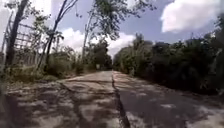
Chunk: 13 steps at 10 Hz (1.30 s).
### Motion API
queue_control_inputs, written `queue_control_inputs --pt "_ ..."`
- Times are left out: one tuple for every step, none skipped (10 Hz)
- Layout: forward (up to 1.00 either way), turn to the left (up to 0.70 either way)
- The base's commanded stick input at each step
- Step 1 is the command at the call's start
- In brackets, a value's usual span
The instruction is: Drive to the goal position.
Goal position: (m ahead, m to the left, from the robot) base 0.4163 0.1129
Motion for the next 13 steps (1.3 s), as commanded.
queue_control_inputs --pt "0.5 0.0" --pt "0.5 0.0" --pt "0.5 0.0" --pt "0.5 0.0" --pt "0.5 0.0" --pt "0.5 0.0" --pt "0.5 0.0" --pt "0.5 0.0" --pt "0.5 0.0" --pt "0.5 0.0" --pt "0.5 0.0" --pt "0.5 0.0" --pt "0.5 0.0"
